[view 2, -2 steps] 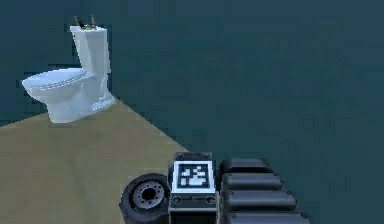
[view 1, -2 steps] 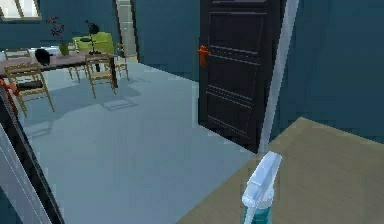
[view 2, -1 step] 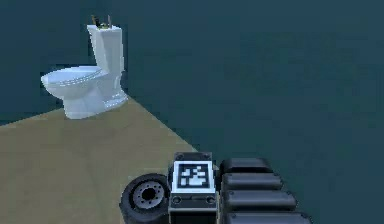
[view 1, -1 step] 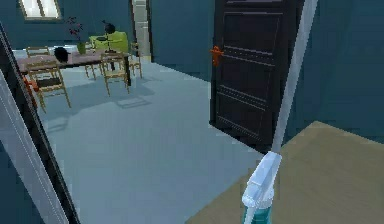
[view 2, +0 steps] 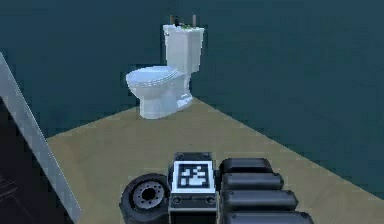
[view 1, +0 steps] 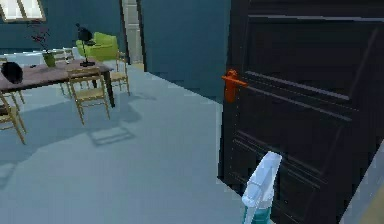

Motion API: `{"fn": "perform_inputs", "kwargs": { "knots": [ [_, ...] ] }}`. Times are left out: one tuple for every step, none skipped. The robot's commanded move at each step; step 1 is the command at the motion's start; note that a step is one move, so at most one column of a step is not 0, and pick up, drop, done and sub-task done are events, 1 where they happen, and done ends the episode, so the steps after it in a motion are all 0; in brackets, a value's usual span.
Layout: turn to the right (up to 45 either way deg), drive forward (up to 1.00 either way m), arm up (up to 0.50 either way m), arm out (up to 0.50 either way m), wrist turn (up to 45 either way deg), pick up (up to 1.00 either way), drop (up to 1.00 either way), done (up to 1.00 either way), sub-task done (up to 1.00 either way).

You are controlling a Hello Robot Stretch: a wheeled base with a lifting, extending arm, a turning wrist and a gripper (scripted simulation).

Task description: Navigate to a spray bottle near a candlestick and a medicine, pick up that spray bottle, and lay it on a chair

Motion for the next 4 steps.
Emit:
{"fn": "perform_inputs", "kwargs": {
  "knots": [
    [-6.0,0.00,0.00,0.00,0.0,0.00,0.00,0.00,0.00],
    [0.0,0.45,0.00,0.00,0.0,0.00,0.00,0.00,0.00],
    [-18.0,0.00,0.00,0.00,0.0,0.00,0.00,0.00,0.00],
    [0.0,1.00,0.00,0.00,0.0,0.00,0.00,0.00,0.00]
  ]
}}
